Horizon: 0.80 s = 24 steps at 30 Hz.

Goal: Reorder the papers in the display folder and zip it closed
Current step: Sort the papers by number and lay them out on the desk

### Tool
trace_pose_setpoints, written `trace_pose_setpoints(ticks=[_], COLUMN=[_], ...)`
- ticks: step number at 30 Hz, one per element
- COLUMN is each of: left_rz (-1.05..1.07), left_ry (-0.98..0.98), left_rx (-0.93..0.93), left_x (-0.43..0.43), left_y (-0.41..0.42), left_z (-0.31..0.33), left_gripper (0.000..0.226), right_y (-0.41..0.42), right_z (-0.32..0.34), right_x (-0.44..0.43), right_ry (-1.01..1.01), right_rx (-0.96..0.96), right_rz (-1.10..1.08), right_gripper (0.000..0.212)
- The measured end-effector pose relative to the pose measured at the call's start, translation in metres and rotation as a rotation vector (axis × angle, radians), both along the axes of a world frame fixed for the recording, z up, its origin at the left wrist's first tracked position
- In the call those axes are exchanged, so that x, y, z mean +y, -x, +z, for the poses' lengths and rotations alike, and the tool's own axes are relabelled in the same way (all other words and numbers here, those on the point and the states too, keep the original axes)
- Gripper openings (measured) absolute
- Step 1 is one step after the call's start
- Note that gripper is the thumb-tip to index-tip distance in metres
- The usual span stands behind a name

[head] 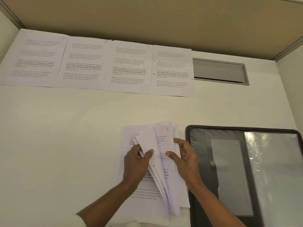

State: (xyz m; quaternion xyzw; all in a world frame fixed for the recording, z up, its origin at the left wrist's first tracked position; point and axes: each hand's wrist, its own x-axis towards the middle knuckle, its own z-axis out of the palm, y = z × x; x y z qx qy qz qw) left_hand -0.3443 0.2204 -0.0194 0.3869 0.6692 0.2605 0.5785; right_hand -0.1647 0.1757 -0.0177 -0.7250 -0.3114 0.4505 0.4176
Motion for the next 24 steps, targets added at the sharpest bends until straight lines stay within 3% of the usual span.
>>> trace_pose_setpoints(ticks=[6,11,18,24], left_rz=[-0.001,0.039,0.067,0.044], left_ry=[0.004,0.009,-0.044,-0.061], left_rx=[-0.031,-0.123,-0.152,-0.137], left_x=[0.001,-0.002,-0.001,0.003], left_y=[0.003,0.007,0.013,0.014], left_z=[0.0,0.004,0.009,0.005], left_gripper=[0.01,0.019,0.026,0.025], right_y=[-0.003,0.004,-0.009,-0.084], right_z=[-0.01,-0.005,0.013,0.036], right_x=[0.001,0.002,0.014,0.053], right_ry=[0.117,0.061,0.007,0.108], right_rx=[-0.363,-0.683,-0.833,-0.853], right_rz=[0.15,0.129,0.022,-0.196], right_gripper=[0.036,0.03,0.024,0.031])
